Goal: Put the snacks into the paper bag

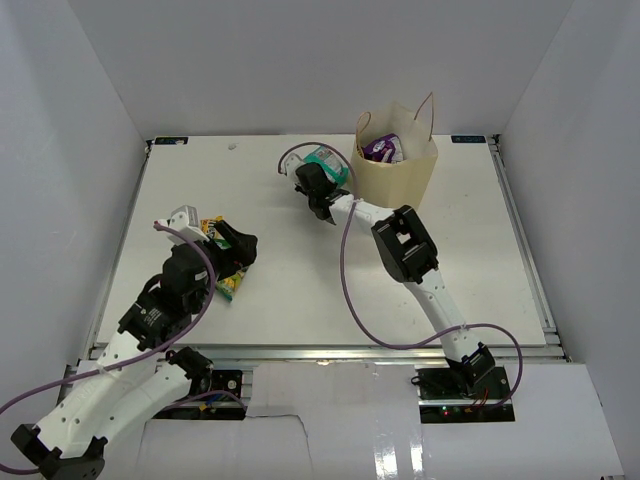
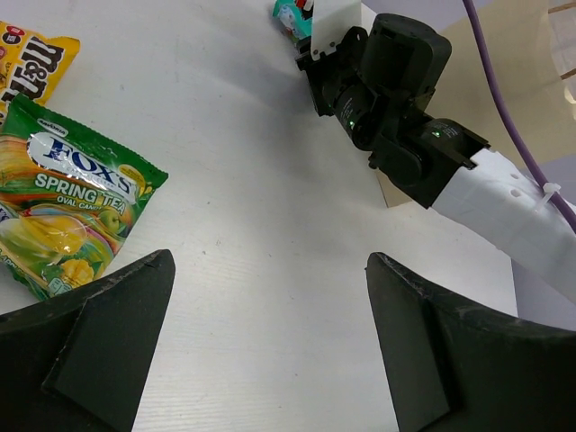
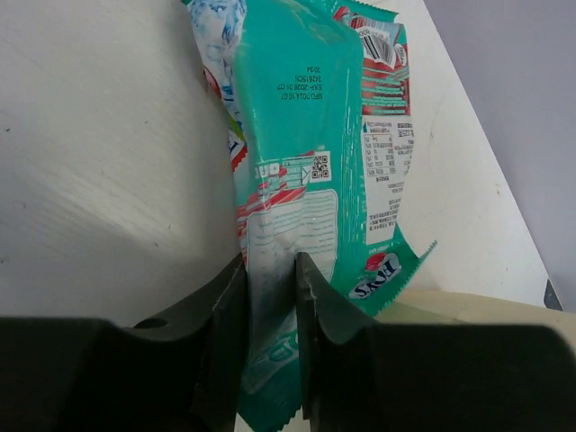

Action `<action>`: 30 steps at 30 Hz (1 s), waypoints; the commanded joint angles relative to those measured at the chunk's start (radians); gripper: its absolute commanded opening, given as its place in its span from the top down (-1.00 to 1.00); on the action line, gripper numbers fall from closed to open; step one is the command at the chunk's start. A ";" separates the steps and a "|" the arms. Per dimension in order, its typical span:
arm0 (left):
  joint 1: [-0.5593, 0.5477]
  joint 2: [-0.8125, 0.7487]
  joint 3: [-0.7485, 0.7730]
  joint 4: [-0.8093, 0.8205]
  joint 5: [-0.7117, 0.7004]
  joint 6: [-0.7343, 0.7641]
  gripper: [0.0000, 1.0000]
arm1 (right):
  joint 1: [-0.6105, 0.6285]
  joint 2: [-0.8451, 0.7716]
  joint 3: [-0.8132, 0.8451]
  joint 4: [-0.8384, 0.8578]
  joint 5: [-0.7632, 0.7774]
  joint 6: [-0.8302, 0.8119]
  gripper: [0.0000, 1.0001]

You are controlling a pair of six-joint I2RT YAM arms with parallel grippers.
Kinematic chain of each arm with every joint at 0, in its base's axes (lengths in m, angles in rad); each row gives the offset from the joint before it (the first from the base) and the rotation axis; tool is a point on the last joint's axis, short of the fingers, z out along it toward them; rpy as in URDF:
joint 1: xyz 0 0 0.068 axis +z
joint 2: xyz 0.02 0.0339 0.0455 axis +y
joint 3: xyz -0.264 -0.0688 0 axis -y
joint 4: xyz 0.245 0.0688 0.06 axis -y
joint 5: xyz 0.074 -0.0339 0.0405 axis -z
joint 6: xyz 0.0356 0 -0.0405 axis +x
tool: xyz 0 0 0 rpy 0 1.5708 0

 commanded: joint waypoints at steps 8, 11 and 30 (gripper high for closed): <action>0.002 0.006 -0.012 0.019 -0.014 -0.018 -0.96 | 0.005 -0.323 -0.272 -0.188 -0.538 0.080 0.85; 0.002 0.012 -0.023 0.021 -0.009 -0.028 -0.96 | 0.000 -0.525 -0.373 -0.241 -0.787 0.075 0.85; 0.002 -0.049 -0.021 0.001 -0.032 -0.028 -0.96 | -0.240 -1.003 -0.308 -0.315 -1.452 0.426 0.85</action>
